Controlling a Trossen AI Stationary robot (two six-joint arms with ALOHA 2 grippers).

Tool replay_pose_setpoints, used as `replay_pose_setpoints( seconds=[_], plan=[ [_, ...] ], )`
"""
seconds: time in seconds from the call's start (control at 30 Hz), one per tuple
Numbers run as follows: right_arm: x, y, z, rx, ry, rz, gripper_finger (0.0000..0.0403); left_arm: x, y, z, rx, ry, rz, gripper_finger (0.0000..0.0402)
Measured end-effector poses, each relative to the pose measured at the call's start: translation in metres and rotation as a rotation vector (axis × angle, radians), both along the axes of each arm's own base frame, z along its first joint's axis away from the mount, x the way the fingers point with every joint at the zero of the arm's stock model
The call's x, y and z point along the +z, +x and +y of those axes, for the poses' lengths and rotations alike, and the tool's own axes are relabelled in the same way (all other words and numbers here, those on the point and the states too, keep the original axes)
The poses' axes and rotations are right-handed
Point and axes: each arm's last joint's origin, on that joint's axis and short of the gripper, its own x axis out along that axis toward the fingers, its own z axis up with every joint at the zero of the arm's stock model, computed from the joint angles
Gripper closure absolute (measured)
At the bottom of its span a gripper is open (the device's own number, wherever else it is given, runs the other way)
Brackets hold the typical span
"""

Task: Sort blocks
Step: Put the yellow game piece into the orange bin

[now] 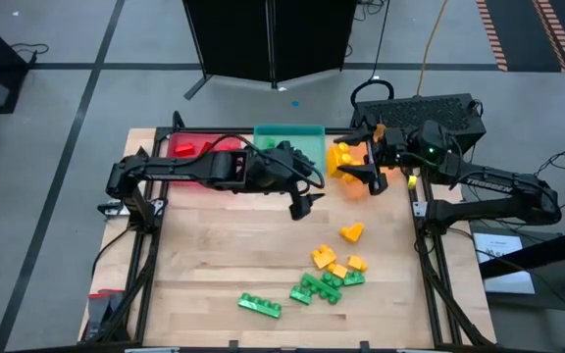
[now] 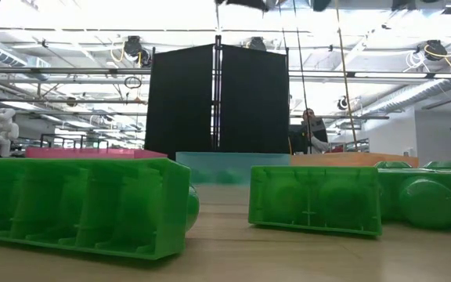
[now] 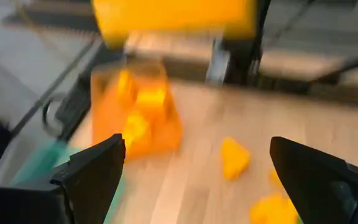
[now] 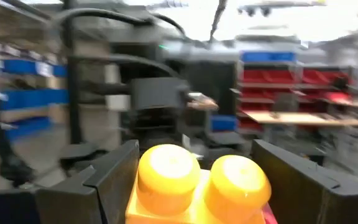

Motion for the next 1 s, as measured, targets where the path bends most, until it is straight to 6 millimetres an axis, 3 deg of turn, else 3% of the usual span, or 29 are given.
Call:
replay_pose_setpoints(
  seconds=[0.27,0.5,0.8,1.0],
  plan=[
    [-0.021,-0.014,-0.035,-0.282,0.022,0.220,0.0122,-0.015,-0.015,0.001,0.030,0.025,0.215,0.0002],
    [-0.047,-0.032,-0.064,-0.505,0.078,0.421,0.0122,-0.017,-0.027,0.001,0.053,0.093,0.235,0.0002],
    [-0.105,-0.051,-0.093,-0.647,0.236,0.578,0.0121,-0.023,-0.106,0.010,0.295,0.066,-0.035,0.0002],
    [-0.143,-0.057,-0.112,-0.757,0.349,0.705,0.0121,-0.060,-0.142,0.012,0.383,-0.035,-0.112,0.0002]
  ],
)
